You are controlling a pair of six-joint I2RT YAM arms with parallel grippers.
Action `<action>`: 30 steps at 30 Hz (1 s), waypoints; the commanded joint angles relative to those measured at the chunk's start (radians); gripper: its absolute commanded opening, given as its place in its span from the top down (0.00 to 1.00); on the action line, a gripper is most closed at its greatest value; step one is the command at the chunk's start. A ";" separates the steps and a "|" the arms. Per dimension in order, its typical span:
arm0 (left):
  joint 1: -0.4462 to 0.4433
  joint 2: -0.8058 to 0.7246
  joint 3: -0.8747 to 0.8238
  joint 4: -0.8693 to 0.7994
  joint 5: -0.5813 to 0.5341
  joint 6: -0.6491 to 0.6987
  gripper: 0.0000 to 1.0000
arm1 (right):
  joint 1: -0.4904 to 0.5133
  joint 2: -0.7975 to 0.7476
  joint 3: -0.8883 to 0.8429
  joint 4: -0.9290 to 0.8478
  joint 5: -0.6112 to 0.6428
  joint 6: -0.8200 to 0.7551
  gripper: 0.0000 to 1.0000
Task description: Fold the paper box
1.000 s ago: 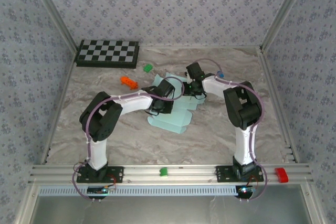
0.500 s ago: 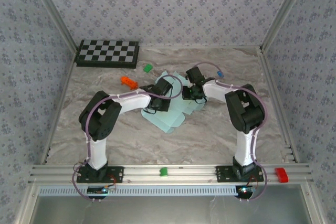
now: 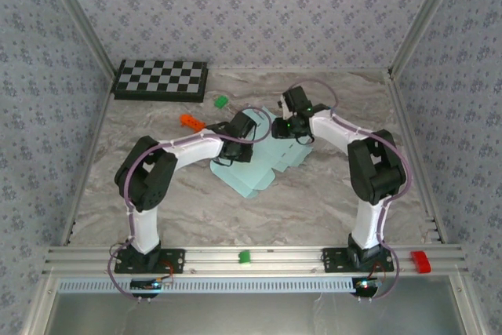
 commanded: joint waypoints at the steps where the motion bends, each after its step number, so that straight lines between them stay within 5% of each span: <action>1: 0.023 -0.034 0.029 0.017 0.056 -0.017 0.87 | -0.049 0.031 0.078 -0.066 -0.051 -0.120 0.54; 7: 0.049 0.024 0.043 0.051 0.145 -0.040 0.95 | -0.108 0.126 0.168 -0.082 -0.045 -0.219 0.37; 14: 0.052 0.056 0.033 0.093 0.199 -0.042 0.99 | -0.155 0.193 0.210 -0.057 -0.159 -0.354 0.35; 30: 0.060 0.094 -0.017 0.073 0.177 -0.083 1.00 | -0.184 0.383 0.451 -0.315 -0.239 -0.391 0.36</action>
